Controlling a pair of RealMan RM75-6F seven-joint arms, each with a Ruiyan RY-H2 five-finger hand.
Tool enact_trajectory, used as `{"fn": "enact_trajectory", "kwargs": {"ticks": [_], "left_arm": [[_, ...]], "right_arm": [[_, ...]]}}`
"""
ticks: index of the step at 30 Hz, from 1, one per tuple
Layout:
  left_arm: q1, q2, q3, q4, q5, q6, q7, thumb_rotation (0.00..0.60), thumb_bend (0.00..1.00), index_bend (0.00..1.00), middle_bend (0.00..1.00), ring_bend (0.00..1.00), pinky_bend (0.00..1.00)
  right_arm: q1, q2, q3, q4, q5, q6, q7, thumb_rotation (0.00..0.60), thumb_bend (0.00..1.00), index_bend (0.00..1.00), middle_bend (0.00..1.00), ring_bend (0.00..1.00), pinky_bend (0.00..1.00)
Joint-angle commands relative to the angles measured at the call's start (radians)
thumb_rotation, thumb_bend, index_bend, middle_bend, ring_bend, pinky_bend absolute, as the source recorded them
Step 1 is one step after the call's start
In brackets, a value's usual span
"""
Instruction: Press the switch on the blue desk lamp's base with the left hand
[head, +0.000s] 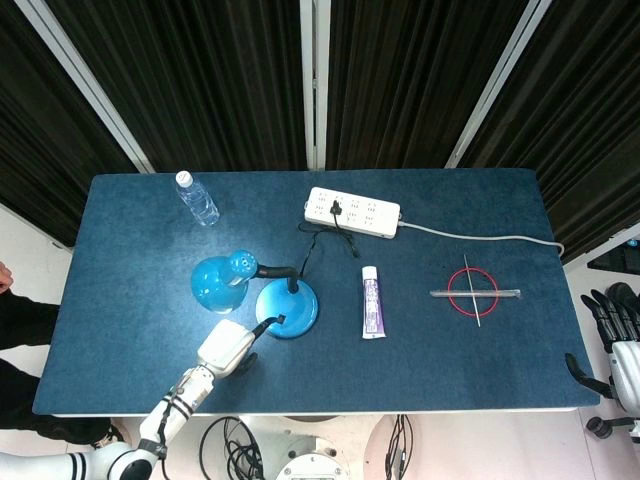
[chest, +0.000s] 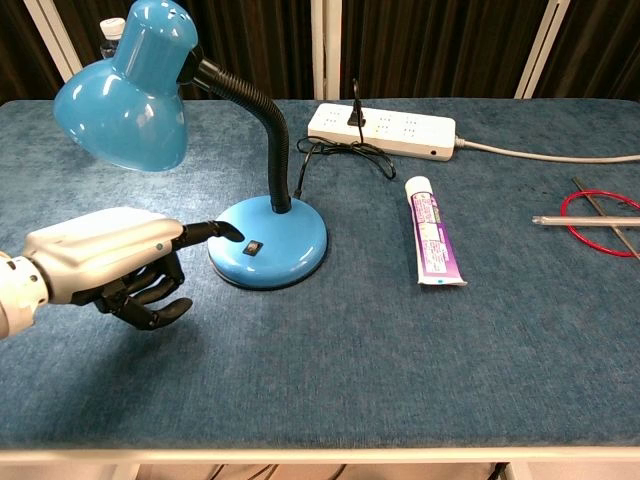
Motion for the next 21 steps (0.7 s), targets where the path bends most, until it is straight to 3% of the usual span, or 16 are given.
{"fn": "enact_trajectory", "kwargs": {"ticks": [1,21], "left_arm": [[-0.012,-0.008,-0.001,0.004,-0.019,-0.006,0.013,0.6,0.46,0.1,0.85,0.81,0.83],[-0.053,-0.031,0.006,0.024,-0.065,0.005,0.022,0.6,0.46,0.1,0.85,0.8,0.85]], "right_arm": [[0.0,-0.002,0.001,0.001,0.002,-0.001,0.001,0.6,0.3,0.0,0.0,0.0,0.0],[0.002,-0.006,0.006,0.019,0.018,-0.013,0.016,0.6,0.3,0.0,0.0,0.0,0.0]]}}
